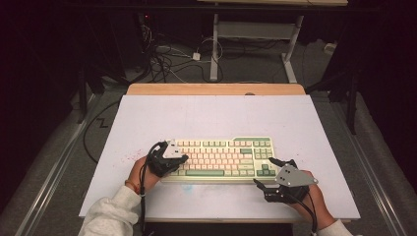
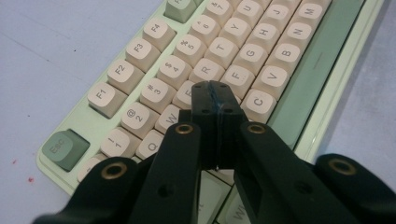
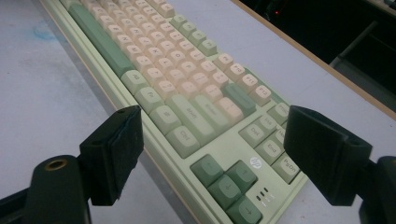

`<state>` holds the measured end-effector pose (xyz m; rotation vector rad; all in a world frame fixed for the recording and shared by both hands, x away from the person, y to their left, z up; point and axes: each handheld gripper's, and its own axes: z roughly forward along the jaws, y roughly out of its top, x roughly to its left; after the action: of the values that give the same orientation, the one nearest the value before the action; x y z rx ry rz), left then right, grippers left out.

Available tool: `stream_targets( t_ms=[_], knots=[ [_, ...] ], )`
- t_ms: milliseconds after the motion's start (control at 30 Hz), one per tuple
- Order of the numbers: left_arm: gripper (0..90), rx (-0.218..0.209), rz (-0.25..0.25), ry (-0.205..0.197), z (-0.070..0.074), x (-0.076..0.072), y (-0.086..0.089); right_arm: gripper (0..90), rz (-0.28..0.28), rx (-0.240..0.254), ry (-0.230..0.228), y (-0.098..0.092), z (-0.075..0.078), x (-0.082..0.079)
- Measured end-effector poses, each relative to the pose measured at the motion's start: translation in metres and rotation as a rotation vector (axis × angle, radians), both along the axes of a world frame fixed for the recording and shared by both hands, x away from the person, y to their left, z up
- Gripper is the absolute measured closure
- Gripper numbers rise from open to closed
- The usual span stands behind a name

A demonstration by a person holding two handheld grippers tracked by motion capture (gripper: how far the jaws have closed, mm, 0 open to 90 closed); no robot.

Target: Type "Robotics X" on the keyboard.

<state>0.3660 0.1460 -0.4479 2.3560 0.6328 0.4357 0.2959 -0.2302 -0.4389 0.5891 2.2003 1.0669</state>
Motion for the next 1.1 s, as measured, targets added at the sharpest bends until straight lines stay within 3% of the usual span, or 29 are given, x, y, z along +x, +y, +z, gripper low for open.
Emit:
stream_targets(
  t_ms=[700,1100],
  knots=[
    [87.3,0.022,0.01,0.013,-0.006,0.003,-0.002,20.6,0.002,-0.008,0.005,0.001,-0.001,0.0],
    [87.2,-0.014,0.004,-0.04,0.008,-0.003,0.0,20.5,0.002,-0.004,0.001,0.0,0.0,0.0]
  ],
)
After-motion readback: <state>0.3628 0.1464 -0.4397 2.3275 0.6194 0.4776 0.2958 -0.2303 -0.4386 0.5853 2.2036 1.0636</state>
